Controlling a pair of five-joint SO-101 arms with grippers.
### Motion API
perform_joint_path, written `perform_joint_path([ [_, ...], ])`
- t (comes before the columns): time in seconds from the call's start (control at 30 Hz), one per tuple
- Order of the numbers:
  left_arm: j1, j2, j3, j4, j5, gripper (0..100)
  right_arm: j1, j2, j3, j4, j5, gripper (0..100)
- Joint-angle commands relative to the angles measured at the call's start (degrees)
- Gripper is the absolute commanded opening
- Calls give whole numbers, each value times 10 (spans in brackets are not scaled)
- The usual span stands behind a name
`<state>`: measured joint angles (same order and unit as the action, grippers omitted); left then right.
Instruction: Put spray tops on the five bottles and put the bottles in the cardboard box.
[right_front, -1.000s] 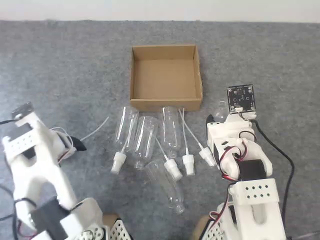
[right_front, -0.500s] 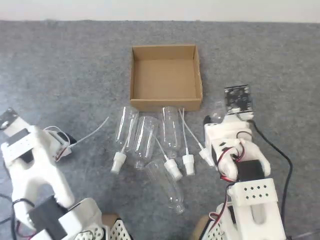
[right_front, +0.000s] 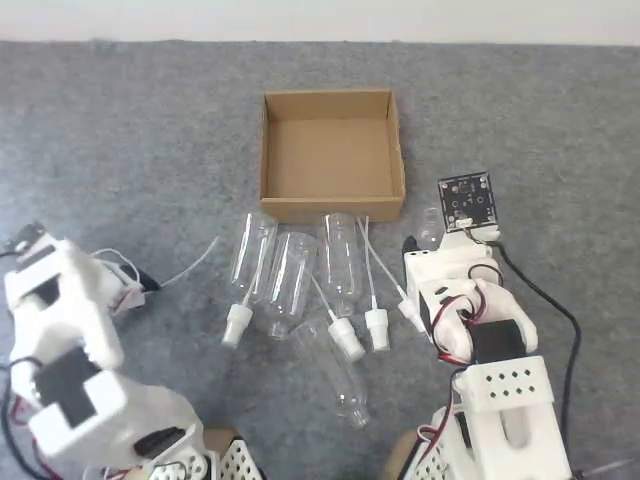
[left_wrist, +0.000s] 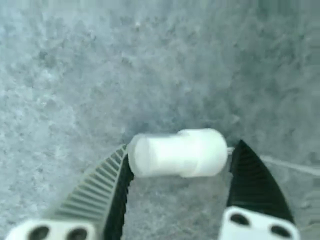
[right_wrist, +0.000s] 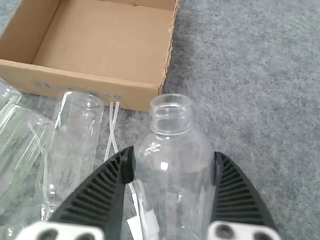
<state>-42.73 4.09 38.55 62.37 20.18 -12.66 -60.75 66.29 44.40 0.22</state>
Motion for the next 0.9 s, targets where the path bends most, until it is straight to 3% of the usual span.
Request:
perform_joint_path([
  [0.0, -7, 40, -81, 11, 8, 210, -2, -13, -10, -13, 15, 139],
  [0.43, -6, 45, -162, 11, 4, 199, -2, -13, -10, -13, 15, 139],
  [0.87, -5, 101, -160, 6, -19, 199, -1, -13, -10, -13, 15, 139],
])
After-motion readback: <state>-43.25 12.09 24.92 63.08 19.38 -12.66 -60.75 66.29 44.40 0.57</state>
